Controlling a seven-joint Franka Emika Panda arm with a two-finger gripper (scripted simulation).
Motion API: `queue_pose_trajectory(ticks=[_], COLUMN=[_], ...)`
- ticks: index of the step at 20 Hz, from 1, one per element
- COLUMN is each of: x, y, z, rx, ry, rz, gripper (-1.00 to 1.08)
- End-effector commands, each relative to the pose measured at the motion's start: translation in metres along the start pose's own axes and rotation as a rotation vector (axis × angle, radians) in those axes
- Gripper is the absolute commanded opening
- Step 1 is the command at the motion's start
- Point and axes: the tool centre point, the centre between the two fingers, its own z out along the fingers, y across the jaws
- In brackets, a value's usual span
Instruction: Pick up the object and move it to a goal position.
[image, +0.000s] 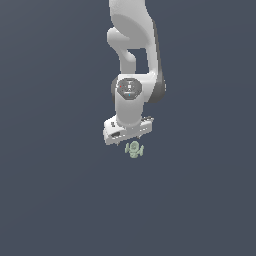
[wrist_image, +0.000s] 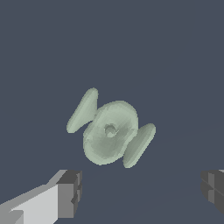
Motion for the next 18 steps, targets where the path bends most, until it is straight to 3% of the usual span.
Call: queue_pose_trajectory(ticks=[1,18], x=[0.002,0.013], y=[-0.001,-0.012], z=[0.001,0.004], rx=[-0.002,-0.022], ry=[0.004,0.032], rz=[-0.071,-0.57], gripper=[1.0,1.0])
